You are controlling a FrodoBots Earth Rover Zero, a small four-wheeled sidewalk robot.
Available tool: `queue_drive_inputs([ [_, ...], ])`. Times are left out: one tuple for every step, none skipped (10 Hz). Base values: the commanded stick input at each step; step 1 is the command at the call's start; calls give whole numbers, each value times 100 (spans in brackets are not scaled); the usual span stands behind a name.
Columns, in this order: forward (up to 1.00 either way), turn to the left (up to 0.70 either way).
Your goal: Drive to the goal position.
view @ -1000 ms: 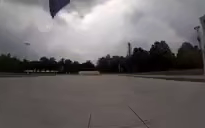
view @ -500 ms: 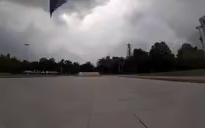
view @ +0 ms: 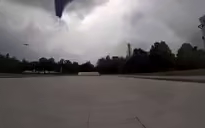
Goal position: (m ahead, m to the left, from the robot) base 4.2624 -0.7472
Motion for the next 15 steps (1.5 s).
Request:
queue_drive_inputs([
  [70,0],
  [70,0],
  [70,0],
  [70,0],
  [70,0],
  [70,0],
  [70,0],
  [70,0],
  [70,0],
  [70,0],
  [70,0],
  [70,0],
  [70,0],
  [70,0],
  [70,0],
])
